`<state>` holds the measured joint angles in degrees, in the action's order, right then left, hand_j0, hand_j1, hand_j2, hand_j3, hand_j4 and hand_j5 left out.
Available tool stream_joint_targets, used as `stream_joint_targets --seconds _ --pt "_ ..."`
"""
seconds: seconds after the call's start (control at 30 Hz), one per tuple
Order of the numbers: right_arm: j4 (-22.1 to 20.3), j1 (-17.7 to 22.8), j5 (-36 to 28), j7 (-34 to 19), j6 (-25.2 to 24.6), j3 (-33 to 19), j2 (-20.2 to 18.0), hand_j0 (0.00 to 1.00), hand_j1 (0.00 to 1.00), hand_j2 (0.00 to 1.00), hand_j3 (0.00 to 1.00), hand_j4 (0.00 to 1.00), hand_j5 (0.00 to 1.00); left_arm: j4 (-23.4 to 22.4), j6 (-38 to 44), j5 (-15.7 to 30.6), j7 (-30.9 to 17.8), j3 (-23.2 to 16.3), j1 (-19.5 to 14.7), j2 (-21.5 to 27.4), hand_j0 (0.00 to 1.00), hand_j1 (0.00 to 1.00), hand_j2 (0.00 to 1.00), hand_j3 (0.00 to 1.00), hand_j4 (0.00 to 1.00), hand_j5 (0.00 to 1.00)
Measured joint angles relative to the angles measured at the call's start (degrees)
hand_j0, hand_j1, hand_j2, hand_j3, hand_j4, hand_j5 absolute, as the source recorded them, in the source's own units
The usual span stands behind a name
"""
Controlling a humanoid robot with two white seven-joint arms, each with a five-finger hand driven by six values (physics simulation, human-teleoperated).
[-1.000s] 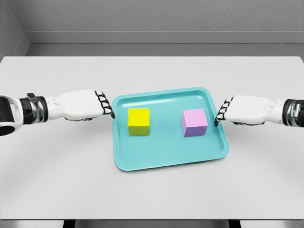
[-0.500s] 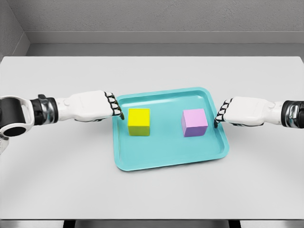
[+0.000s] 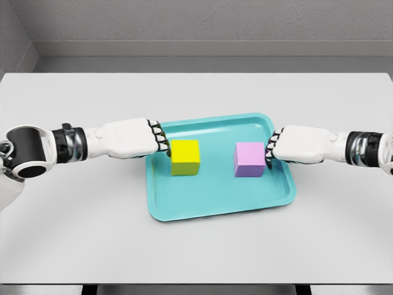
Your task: Push two cubes
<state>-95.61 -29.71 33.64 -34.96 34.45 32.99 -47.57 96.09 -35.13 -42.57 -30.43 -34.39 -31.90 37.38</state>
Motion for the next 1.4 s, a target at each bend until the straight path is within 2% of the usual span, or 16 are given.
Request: stream_joint_targets --seconds 0.3,0.63,0.93,1.1,1.4 --pt "-0.07 0.09 0.34 -0.05 0.39 -0.34 0.51 0.65 0.65 0.65 0.65 0.65 0.65 0.85 0.0 -1.09 -0.01 0.0 0.0 -1.29 0.73 0.73 0.73 0.73 0.73 0.73" --pt "0.05 1.14 -0.48 -0.05 0.68 -1.4 -2.57 0.66 0.66 0.66 0.66 0.66 0.66 1.03 0.0 -1.73 -0.43 -0.01 0.0 -2.24 0.73 0.73 0.73 0.73 0.73 0.73" --pt "0.65 1.49 -0.66 0.01 0.48 -2.28 0.67 0.65 0.65 0.65 0.65 0.65 0.65 0.7 -0.01 -1.58 -0.45 -0.01 1.05 -1.16 0.74 0.74 0.74 0.74 0.74 0.74" --pt "2.47 1.41 -2.2 0.22 -0.87 -2.65 3.15 0.65 0.65 0.65 0.65 0.65 0.65 0.17 0.0 -1.57 -0.45 0.26 1.76 0.2 0.74 0.74 0.74 0.74 0.74 0.74" --pt "2.76 2.72 -1.86 0.06 -0.12 -4.23 2.55 0.65 0.65 0.65 0.65 0.65 0.65 -3.41 0.0 -1.69 -0.45 0.86 0.88 0.61 0.74 0.74 0.74 0.74 0.74 0.74"
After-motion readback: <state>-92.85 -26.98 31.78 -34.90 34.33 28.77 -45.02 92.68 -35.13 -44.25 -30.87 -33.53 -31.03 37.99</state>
